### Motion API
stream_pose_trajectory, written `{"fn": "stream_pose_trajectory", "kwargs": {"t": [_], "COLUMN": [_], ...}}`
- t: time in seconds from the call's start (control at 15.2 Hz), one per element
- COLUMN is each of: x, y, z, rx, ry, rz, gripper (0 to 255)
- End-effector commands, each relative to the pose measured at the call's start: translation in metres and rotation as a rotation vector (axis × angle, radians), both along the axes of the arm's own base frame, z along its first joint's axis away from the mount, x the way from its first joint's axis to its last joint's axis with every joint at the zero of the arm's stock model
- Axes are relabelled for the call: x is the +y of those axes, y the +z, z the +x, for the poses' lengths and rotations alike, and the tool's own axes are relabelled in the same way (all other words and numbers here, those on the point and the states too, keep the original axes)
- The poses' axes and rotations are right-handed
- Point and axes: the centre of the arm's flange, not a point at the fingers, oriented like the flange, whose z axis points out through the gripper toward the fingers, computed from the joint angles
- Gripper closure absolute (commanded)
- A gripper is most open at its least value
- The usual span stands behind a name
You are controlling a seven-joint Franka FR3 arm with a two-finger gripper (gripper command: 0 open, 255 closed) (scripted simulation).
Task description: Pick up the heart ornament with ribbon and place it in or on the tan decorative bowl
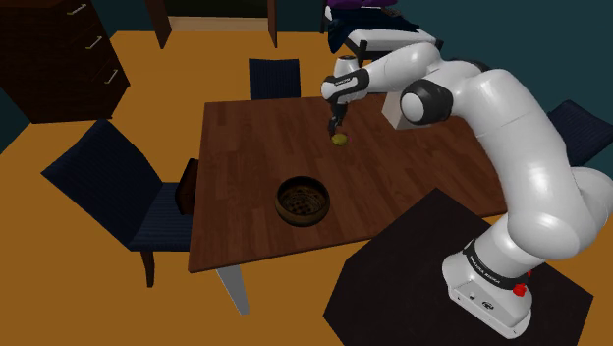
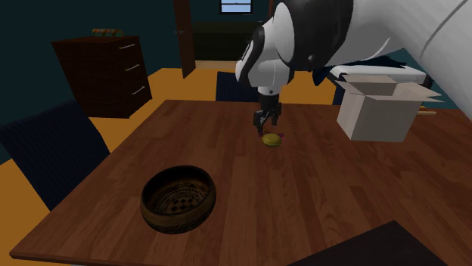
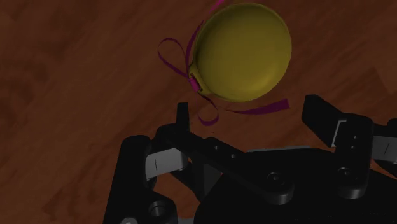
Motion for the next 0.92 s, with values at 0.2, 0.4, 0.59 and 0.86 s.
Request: {"fn": "stream_pose_trajectory", "kwargs": {"t": [0.2, 0.4, 0.59, 0.86], "x": [-0.011, -0.012, -0.012, -0.012], "y": [-0.01, -0.026, -0.039, -0.039], "z": [0.025, 0.026, 0.026, 0.026], "rx": [-0.04, -0.04, -0.04, -0.04], "ry": [-0.145, -0.145, -0.145, -0.145], "rz": [-0.027, -0.027, -0.027, -0.027], "gripper": [0, 0, 0, 0]}}
